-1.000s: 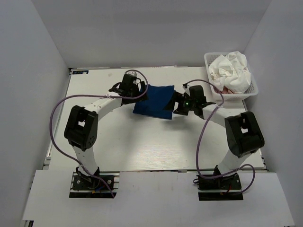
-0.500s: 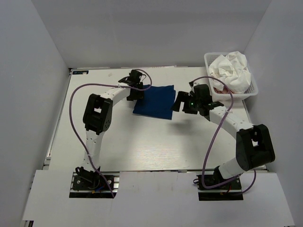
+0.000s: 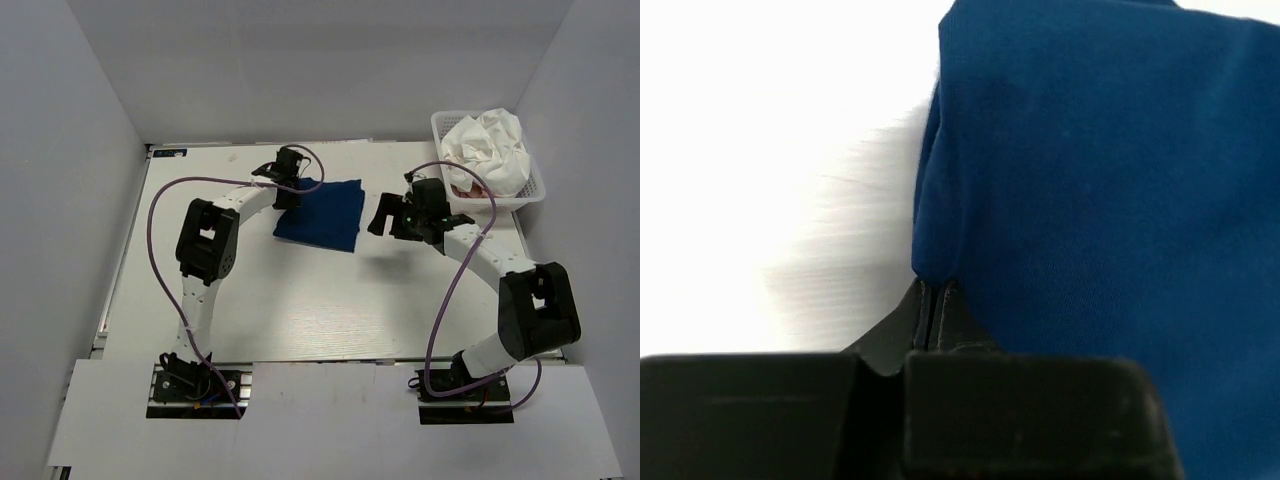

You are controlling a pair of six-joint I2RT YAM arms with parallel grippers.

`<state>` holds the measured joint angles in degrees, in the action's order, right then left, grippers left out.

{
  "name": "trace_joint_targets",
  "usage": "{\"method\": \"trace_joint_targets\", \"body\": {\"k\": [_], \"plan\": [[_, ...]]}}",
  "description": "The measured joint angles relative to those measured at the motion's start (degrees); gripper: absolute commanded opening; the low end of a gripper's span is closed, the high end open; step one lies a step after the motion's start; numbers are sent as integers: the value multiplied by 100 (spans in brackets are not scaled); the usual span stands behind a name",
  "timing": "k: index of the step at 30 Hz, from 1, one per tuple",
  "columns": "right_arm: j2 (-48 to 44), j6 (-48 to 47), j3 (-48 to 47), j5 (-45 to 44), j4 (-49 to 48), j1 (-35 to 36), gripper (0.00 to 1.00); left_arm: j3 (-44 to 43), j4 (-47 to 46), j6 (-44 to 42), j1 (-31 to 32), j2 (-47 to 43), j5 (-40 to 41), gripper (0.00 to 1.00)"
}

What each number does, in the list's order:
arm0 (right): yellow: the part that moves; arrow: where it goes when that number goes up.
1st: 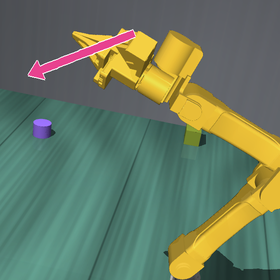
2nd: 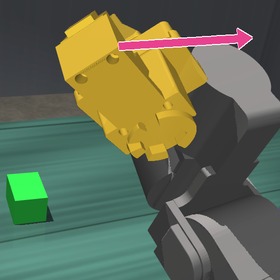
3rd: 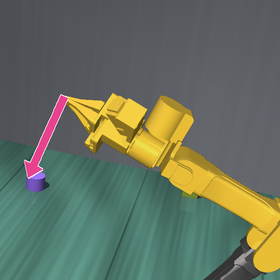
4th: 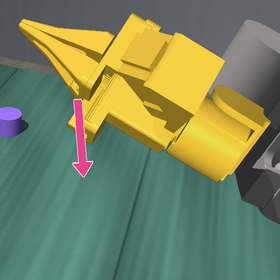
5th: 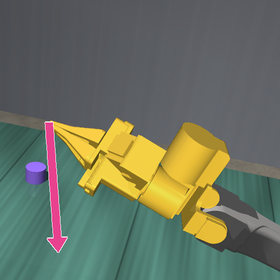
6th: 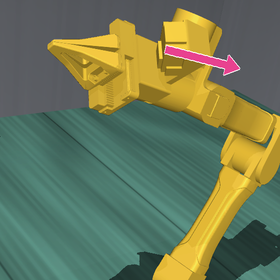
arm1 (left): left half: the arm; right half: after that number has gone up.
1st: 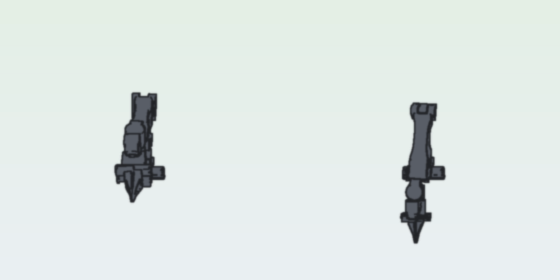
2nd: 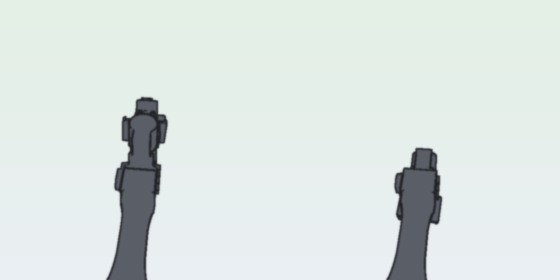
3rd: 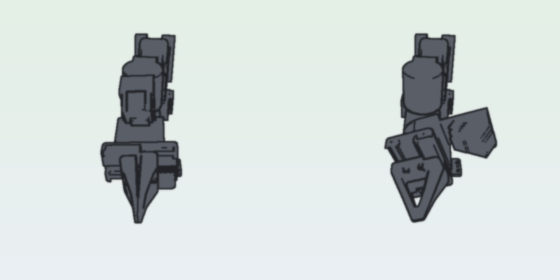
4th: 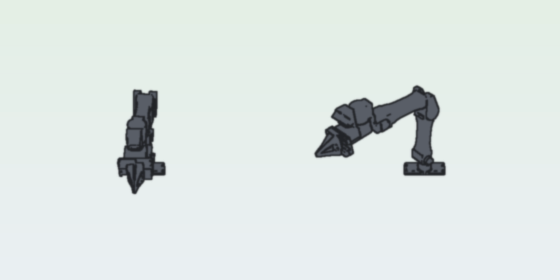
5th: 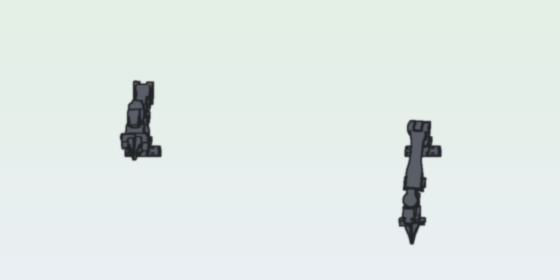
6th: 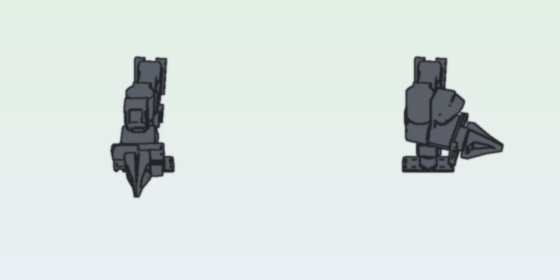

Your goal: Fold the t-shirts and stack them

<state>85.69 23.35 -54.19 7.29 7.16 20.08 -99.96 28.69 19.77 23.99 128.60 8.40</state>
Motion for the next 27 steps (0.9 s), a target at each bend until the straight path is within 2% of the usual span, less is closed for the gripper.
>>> {"method": "trace_joint_targets", "body": {"k": [5, 12, 21, 27], "plan": [[175, -55, -17, -81, -4, -74, 90, -243, 350, -452, -212, 4, 1204, 0], [616, -284, -319, -173, 0, -122, 90, -728, 365, -1602, -1082, 103, 2374, 0], [1154, -553, -1036, -260, 9, -186, 90, -2682, 57, -2632, -2109, 1290, 2863, 0], [1351, -584, -1209, 4, 44, -319, 90, -2806, -573, -3401, -2483, 1744, 3034, 1]]}}
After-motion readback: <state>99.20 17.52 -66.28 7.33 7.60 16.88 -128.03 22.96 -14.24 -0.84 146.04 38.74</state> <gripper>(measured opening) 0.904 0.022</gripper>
